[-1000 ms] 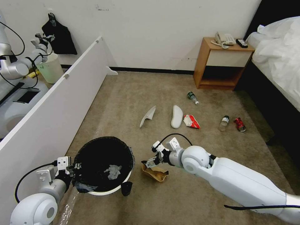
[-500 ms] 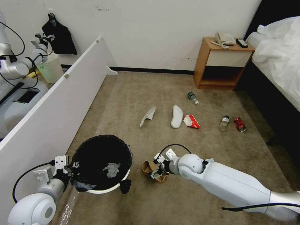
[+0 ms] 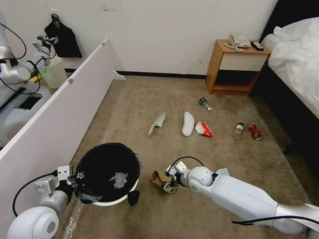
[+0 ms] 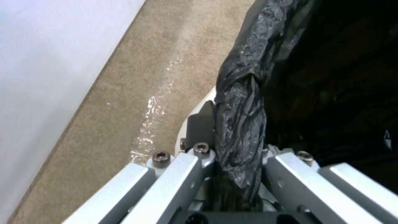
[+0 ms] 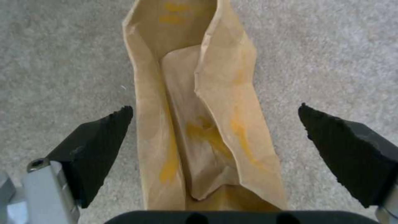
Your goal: Pick up the trash bin, then pick up the garbage from the floor and place it into the trash bin.
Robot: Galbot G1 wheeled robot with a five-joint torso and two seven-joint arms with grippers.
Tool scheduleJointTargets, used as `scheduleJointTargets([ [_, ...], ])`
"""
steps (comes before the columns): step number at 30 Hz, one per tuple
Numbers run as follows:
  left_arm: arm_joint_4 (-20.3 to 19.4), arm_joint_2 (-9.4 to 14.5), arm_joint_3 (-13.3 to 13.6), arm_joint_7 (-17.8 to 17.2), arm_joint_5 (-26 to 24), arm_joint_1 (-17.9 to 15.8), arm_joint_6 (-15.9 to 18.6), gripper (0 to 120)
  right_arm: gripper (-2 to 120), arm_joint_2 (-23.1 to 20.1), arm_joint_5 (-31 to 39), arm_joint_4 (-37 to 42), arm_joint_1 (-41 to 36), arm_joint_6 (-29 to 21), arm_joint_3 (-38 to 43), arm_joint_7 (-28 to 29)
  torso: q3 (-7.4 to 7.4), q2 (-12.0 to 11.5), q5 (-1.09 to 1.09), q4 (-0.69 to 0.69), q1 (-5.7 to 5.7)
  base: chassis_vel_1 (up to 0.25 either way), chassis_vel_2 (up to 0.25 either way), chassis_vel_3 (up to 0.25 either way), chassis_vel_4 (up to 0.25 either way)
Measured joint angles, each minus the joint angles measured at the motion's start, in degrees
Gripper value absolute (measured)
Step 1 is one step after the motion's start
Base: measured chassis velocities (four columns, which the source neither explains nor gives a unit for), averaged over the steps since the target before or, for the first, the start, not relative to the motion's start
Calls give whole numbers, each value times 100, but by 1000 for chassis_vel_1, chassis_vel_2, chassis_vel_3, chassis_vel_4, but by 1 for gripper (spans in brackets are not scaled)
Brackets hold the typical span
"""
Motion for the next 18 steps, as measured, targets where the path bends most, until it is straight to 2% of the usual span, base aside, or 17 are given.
scheduleJointTargets([
  [7,68,-22,0,0,2,-18,-25,2,100,204,-188,-343,-42,121,0,-69,0,0,-1,0,0,0,0,0,0],
  [18,145,-35,46,6,24,-47,-44,2,100,218,-287,-521,-110,189,91,-61,0,0,-1,0,0,0,0,0,0],
])
